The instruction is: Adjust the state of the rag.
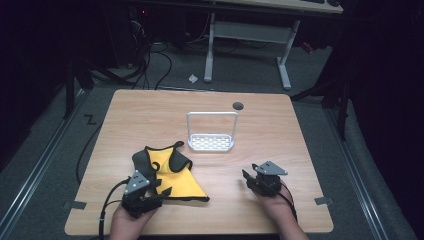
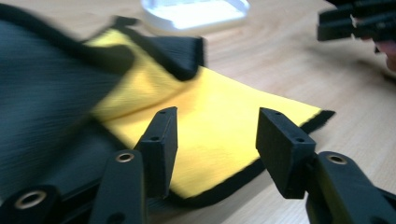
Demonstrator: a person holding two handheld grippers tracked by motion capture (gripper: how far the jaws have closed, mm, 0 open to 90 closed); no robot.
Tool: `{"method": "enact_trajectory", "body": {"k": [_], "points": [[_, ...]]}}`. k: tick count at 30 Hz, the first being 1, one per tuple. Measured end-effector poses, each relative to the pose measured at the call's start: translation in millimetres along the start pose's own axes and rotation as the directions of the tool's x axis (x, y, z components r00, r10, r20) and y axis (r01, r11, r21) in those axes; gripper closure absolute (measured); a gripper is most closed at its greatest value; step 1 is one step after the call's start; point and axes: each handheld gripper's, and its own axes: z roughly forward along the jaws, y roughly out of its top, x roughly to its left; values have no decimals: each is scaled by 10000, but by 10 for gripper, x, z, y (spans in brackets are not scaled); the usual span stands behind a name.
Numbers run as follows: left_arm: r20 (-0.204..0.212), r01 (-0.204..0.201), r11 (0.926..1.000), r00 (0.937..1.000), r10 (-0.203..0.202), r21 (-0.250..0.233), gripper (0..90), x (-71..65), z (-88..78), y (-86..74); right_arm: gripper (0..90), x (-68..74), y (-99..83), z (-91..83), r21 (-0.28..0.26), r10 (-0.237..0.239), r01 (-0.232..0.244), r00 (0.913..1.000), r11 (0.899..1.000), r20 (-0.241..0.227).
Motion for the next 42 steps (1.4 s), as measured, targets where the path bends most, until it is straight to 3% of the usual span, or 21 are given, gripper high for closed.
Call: {"method": "enact_trajectory", "body": {"k": [3,6,10,12,15,16,18,23,28,32,38,40,42], "points": [[-14,-375,9989,9993,375,283,453,-116,158,18,541,10,2,1,9,-64,64,10000,10000,-24],[228,-485,9974,9986,473,524,432,-176,315,28,540,19,-1,5,51,-38,38,10000,10000,-35],[63,-703,9899,9975,701,1230,442,-236,508,7,539,23,-4,21,102,-68,69,9999,9999,-84],[-14,-760,9875,9970,770,1377,513,-246,542,-9,539,24,-4,22,102,-64,64,9999,9999,-84],[-449,-1087,9859,9923,1152,1270,688,-270,559,-29,540,15,-3,24,106,-54,55,9999,9999,-100],[-436,-1052,9862,9928,1116,1280,798,-271,559,-29,541,13,-2,27,108,-24,25,9999,9999,-111],[-274,-912,9879,9951,954,1257,842,-272,566,-29,541,18,0,29,114,-23,25,9999,9999,-130],[258,-1202,9851,9927,1179,1229,861,-411,628,-32,546,39,5,33,122,-63,65,9999,9999,-154],[1136,-1585,9794,9830,1445,1254,868,-640,749,-7,562,63,15,25,119,9,-5,9996,9999,-275],[1562,-1874,9734,9736,1662,1321,870,-777,808,11,586,112,30,19,118,71,-65,9988,9999,-488],[1898,-2124,9685,9641,1860,1302,870,-882,819,12,616,292,92,65,131,60,-43,9916,9999,-1295],[1926,-2137,9690,9631,1878,1237,868,-885,798,15,640,460,133,134,280,-280,336,9833,9990,-1800],[1950,-2125,9701,9628,1874,1172,867,-877,778,16,650,495,142,151,282,-386,448,9809,9986,-1906]]}}
